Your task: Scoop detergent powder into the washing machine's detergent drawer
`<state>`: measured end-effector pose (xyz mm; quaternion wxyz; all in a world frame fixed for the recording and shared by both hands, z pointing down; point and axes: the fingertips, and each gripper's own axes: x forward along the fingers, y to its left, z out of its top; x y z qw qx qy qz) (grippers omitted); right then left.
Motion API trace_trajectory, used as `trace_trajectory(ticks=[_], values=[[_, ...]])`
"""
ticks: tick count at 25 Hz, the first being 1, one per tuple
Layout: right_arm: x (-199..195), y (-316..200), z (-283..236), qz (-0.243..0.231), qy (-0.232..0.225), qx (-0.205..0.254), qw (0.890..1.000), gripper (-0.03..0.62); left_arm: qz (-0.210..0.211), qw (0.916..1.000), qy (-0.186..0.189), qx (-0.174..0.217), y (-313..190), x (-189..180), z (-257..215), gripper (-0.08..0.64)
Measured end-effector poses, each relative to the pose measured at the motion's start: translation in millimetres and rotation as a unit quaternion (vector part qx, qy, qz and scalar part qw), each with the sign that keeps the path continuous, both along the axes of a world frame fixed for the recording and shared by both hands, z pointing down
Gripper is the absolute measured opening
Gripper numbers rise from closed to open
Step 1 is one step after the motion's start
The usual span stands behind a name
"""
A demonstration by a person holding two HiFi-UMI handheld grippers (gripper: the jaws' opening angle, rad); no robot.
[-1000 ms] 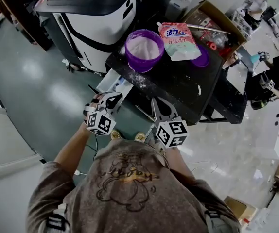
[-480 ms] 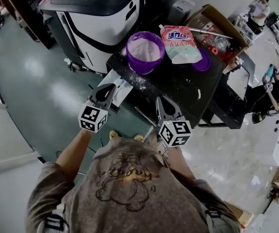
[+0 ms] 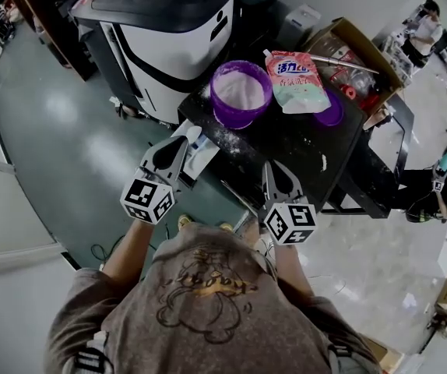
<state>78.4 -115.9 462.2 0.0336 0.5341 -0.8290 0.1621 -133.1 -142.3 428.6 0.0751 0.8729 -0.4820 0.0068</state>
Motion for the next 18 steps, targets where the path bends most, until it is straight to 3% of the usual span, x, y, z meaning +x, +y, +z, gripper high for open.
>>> trace_trajectory(ticks=[7, 18], values=[[7, -2, -9, 0.017, 0.008, 0.016, 1.000, 0.000, -0.027, 0.9987, 0.042, 0.008, 3, -8, -16, 0.023], [4, -2, -17, 0.030, 0.009, 0.028, 0.999, 0.000, -0.026, 0.9993, 0.022, 0.016, 1, -9, -22, 0.023]])
